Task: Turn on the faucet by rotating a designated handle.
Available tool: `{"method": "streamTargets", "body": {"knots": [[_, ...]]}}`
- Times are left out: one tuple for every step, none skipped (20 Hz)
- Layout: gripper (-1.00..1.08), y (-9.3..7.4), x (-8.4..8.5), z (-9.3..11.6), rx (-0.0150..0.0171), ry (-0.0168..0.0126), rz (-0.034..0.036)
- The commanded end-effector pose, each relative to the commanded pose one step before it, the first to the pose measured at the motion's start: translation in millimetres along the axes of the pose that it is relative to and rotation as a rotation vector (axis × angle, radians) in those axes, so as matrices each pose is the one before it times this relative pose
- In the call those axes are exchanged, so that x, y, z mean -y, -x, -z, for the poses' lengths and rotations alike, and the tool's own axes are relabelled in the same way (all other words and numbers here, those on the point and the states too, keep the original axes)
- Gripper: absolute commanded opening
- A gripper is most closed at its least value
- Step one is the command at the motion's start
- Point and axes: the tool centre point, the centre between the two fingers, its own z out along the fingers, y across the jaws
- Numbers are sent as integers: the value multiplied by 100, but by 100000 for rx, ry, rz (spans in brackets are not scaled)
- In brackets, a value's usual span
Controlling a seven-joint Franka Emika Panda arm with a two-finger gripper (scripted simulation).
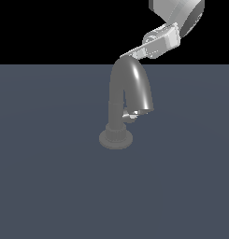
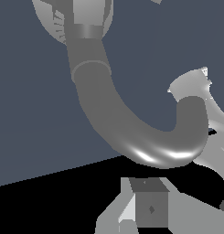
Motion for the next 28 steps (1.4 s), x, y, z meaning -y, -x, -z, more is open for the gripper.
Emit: {"method": "streamTargets", "body": {"knots": [[-100,-1294,250,58,4543,-1283,-3477],[-100,-504,99,23,1725,-506,-1339],[-100,-502,100,24,1718,-506,-1335],[-100,-501,101,23,1718,-508,-1337],[-100,-502,102,24,1721,-511,-1342],[-100,-496,102,23,1703,-507,-1330],[-100,-488,101,24,1671,-499,-1306],[-100,-473,98,22,1621,-486,-1269],[-100,-457,95,21,1564,-473,-1228],[-100,-452,94,19,1543,-471,-1214],[-100,-456,95,17,1551,-478,-1224],[-100,-462,95,16,1567,-487,-1240],[-100,-469,96,15,1587,-497,-1258],[-100,-478,97,14,1613,-508,-1281],[-100,-487,98,13,1640,-520,-1304],[-100,-497,99,12,1666,-532,-1327],[-100,-506,99,10,1694,-544,-1350],[-100,-516,100,9,1721,-557,-1374],[-100,-526,100,7,1747,-570,-1396],[-100,-511,95,5,1691,-555,-1351],[-100,-461,84,2,1519,-502,-1213],[-100,-406,73,1,1334,-443,-1065],[-100,-357,64,-1,1169,-390,-932],[-100,-312,55,-1,1021,-341,-813],[-100,-270,47,-2,882,-296,-702],[-100,-230,40,-3,752,-253,-598],[-100,-194,33,-2,630,-212,-500],[-100,-157,27,-2,510,-172,-404]]}}
